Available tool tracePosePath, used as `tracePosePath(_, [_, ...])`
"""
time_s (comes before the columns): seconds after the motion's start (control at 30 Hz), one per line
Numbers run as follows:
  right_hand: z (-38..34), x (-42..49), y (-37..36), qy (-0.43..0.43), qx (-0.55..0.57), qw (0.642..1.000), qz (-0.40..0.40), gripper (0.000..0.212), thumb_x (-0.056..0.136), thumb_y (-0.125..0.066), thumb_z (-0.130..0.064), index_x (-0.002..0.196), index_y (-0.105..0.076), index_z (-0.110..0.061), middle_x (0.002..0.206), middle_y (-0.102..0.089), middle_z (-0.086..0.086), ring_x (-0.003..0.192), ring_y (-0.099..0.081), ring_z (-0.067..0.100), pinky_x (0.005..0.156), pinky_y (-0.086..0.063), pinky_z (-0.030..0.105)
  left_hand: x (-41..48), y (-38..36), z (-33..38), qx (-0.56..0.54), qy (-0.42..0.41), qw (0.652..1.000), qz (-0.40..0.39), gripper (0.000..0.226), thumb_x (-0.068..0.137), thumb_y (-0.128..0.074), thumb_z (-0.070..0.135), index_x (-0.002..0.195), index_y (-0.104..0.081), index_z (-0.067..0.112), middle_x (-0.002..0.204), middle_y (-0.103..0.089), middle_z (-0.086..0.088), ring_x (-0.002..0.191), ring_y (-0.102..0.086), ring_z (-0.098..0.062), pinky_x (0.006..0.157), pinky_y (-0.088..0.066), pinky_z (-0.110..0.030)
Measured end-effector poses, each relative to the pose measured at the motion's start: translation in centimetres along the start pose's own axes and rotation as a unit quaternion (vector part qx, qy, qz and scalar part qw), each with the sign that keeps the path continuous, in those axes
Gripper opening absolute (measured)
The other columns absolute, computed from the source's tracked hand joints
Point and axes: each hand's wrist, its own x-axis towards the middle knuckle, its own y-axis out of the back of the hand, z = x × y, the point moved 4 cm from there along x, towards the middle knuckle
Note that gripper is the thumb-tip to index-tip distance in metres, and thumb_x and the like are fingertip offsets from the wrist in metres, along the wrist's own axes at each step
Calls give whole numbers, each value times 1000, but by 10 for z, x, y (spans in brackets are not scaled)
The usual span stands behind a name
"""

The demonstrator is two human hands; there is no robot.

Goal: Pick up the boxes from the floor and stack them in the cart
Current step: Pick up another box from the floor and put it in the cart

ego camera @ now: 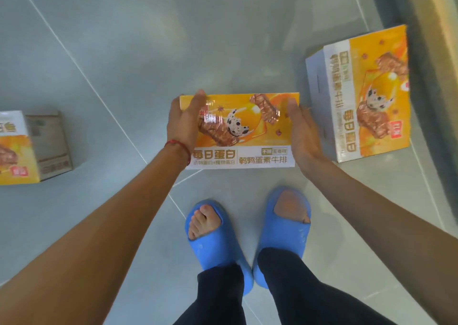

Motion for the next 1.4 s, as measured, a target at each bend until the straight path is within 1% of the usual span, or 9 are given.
tracePosePath(0.1, [3,6,-10,6,5,1000,13,59,89,-49,-77,110,-70,-26,112,-73,4,96,-74,16,86,-61,38,9,-2,-4,-4,-16,1000,9,55,77,-67,63,119,-62,27,108,-74,-1,91,-75,-18,90,-59,-48])
tracePosePath(0.37, [-17,-43,-5,7,-2,1000,-16,53,97,-52,-66,123,-61,-21,107,-74,-5,88,-74,6,77,-58,27,-32,22,0,-39,27,999,2,60,82,-66,60,133,-53,31,111,-73,-3,92,-75,-20,90,-59,-49])
tracePosePath(0.57, [-72,-140,27,-38,90,995,3,37,97,-54,-63,111,-54,-28,109,-71,0,85,-76,9,66,-61,28,-137,60,46,-87,15,996,-9,59,78,-71,51,132,-54,36,109,-73,-4,96,-74,-21,93,-57,-47])
tracePosePath(0.7, [-116,-217,58,-41,108,993,-2,34,92,-61,-61,107,-52,-33,111,-74,4,92,-77,19,83,-62,44,-221,86,85,-142,19,990,-15,45,91,-67,34,133,-53,31,102,-72,-7,88,-74,-21,83,-59,-41])
tracePosePath(0.83, [-168,-296,95,-17,97,995,12,28,99,-61,-39,120,-50,-24,110,-70,1,89,-76,13,78,-60,39,-303,110,124,-194,34,980,-32,38,101,-53,28,139,-48,24,108,-68,-8,90,-72,-22,79,-60,-39])
tracePosePath(0.93, [-202,-350,122,11,91,996,16,30,99,-60,-34,124,-47,-25,105,-69,-6,83,-75,8,77,-59,37,-361,125,155,-194,29,980,-33,42,101,-49,21,143,-45,25,99,-71,-4,77,-74,-15,64,-59,-31])
tracePosePath(1.0, [-223,-384,142,25,99,995,14,29,99,-59,-30,125,-48,-25,105,-69,-7,84,-74,6,75,-59,34,-399,131,178,-188,24,981,-44,44,101,-49,18,145,-45,27,95,-72,-3,75,-74,-15,64,-59,-31])
tracePosePath(1.13, [-259,-445,180,78,118,990,-6,47,90,-55,-35,137,-49,-29,124,-66,-2,98,-71,7,68,-55,17,-464,142,223,-150,-22,986,-65,46,100,-50,16,143,-45,30,106,-69,-4,80,-73,-16,69,-59,-32])
tracePosePath(1.4, [-292,-544,234,135,192,972,8,57,87,-54,-32,143,-44,-25,123,-65,0,105,-71,13,70,-57,21,-559,148,283,-99,-104,982,-120,43,99,-49,10,136,-48,31,118,-63,-9,85,-71,-15,69,-58,-29])
